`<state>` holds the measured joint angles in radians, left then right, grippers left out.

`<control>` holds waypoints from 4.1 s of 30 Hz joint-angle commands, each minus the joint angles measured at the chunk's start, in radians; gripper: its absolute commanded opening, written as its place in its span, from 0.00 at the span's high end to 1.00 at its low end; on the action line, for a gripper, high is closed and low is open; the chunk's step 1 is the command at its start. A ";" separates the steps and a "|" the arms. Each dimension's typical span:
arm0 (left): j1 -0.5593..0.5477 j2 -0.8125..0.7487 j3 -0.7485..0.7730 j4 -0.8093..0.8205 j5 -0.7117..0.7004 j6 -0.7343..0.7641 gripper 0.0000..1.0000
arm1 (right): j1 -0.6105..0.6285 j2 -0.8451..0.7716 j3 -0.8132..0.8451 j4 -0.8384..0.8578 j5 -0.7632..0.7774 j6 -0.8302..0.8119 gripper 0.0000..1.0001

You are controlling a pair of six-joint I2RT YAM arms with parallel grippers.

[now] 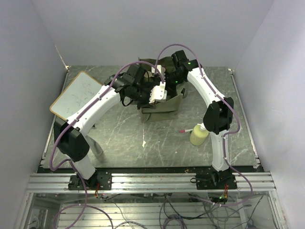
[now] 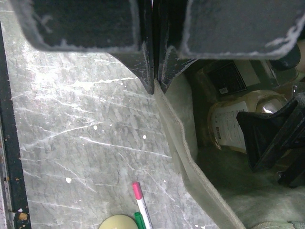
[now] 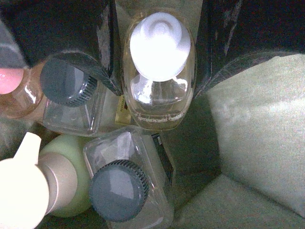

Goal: Place the personal care products into the canvas bag
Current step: Place the care product in the canvas bag.

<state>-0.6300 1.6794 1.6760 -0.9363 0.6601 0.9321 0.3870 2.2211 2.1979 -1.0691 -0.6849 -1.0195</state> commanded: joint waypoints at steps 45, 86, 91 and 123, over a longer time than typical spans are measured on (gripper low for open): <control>-0.060 0.041 -0.005 0.022 0.065 -0.028 0.88 | 0.003 -0.028 -0.079 0.131 0.116 0.101 0.38; -0.090 0.068 0.008 0.085 -0.011 -0.081 0.89 | -0.020 -0.152 -0.074 0.092 0.016 0.167 0.29; -0.090 0.069 0.014 0.086 -0.013 -0.089 0.89 | -0.053 -0.174 -0.067 0.110 -0.021 0.216 0.31; -0.084 -0.128 0.041 0.166 -0.179 -0.321 0.07 | -0.109 -0.506 -0.262 0.508 0.082 0.592 0.30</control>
<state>-0.7105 1.6447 1.7073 -0.7925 0.5358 0.6323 0.2832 1.7813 1.9705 -0.6281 -0.6601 -0.4717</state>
